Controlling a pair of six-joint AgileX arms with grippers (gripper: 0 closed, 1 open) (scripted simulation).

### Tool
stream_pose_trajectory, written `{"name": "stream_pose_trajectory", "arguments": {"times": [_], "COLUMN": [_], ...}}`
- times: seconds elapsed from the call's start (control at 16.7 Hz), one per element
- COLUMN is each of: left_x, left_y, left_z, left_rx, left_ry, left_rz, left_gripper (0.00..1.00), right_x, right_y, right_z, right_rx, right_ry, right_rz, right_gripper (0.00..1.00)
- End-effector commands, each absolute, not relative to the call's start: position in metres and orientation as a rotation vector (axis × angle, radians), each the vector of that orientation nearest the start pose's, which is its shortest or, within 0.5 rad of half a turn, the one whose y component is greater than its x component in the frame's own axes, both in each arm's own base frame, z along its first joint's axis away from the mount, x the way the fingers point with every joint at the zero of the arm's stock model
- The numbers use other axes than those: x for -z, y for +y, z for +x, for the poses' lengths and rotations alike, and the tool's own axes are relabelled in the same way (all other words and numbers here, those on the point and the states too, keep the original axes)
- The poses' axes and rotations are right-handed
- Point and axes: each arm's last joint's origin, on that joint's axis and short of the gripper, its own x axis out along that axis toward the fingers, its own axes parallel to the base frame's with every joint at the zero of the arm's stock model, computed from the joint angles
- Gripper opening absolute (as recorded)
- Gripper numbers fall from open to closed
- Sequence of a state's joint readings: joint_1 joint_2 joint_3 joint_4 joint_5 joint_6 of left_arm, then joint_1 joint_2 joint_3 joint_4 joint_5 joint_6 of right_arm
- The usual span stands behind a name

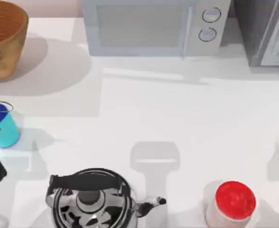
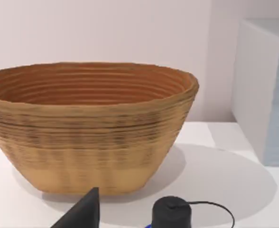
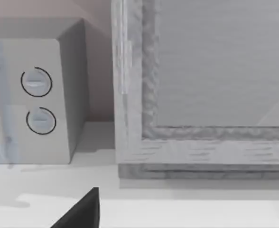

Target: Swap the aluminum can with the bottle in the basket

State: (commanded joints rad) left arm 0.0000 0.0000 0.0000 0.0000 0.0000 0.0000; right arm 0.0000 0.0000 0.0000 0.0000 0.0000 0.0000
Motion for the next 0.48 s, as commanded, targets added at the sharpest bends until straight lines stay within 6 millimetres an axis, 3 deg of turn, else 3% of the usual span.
{"name": "stream_pose_trajectory", "arguments": {"times": [0.24, 0.48], "left_x": [-0.166, -0.202], "left_y": [-0.001, 0.002], "left_z": [0.106, 0.109], "left_rx": [-0.005, -0.021], "left_ry": [0.007, 0.068], "left_rz": [0.001, 0.011], "left_gripper": [1.0, 1.0], "right_x": [-0.16, -0.16], "right_y": [-0.001, -0.001], "right_z": [0.106, 0.106], "right_rx": [0.0, 0.0], "right_ry": [0.0, 0.0], "right_rz": [0.0, 0.0], "right_gripper": [1.0, 1.0]}}
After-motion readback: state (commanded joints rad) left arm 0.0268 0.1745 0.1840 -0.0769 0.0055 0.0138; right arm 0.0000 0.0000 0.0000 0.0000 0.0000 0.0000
